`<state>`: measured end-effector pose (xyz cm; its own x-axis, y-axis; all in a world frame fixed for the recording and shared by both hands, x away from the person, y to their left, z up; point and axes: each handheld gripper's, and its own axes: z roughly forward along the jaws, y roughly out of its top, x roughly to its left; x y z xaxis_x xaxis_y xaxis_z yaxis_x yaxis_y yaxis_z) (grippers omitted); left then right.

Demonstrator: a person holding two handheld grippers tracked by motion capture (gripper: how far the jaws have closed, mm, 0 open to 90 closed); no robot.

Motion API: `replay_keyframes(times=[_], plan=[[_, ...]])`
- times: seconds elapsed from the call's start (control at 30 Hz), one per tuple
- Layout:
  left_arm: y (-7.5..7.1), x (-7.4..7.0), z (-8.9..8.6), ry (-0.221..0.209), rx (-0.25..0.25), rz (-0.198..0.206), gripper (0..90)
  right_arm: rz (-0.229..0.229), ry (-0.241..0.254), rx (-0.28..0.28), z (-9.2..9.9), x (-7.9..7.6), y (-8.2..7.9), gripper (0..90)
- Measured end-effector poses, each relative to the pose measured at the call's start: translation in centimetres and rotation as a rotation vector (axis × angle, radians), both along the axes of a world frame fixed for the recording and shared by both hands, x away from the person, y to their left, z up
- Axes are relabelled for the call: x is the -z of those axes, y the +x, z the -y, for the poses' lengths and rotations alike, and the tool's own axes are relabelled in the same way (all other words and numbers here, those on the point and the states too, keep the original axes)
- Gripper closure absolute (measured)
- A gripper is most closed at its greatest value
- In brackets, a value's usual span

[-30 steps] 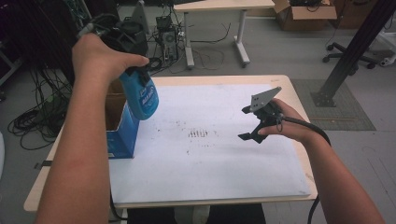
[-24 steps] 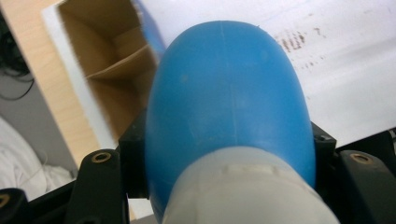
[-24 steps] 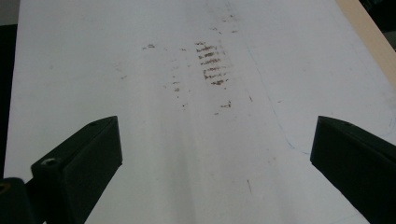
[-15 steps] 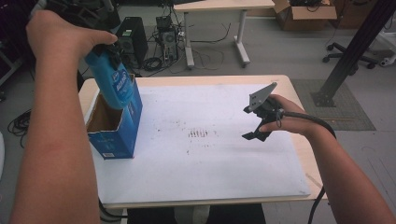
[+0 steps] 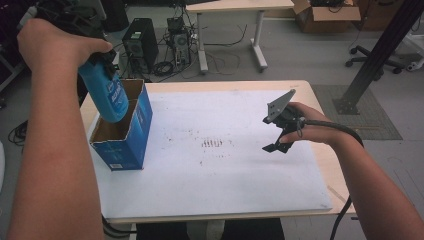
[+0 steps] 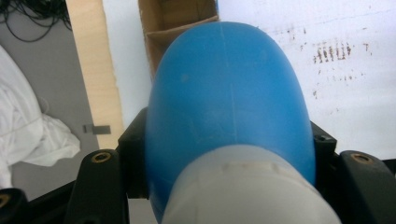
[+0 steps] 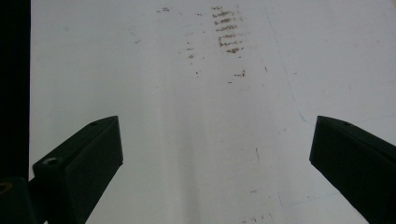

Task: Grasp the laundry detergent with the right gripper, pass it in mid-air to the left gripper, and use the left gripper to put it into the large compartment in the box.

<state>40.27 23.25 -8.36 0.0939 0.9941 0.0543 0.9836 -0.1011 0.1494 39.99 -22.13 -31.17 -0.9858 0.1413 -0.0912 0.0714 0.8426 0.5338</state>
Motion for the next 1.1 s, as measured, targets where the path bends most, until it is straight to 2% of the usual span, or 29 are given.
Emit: replay_keyframes(times=[0.3,0.47,0.63,0.9,1.1], plan=[[0.4,2.3,-1.5,0.005,-0.035,0.011,38.3,-0.003,0.021,0.001,-0.4,0.1,0.1,2.6],[0.6,3.7,-2.0,0.005,-0.041,0.003,38.3,-0.007,0.016,0.003,-0.7,0.0,0.1,2.6],[0.8,5.2,-2.5,-0.004,-0.045,0.011,38.3,-0.009,0.037,0.010,-0.8,-0.3,0.0,2.7],[1.3,7.5,-2.8,-0.016,-0.026,-0.013,38.2,-0.015,0.060,0.001,-1.4,-0.1,-0.3,2.7],[1.6,9.4,-3.2,-0.007,-0.022,-0.032,38.2,-0.014,0.046,0.002,-1.5,0.1,-0.4,2.7]])
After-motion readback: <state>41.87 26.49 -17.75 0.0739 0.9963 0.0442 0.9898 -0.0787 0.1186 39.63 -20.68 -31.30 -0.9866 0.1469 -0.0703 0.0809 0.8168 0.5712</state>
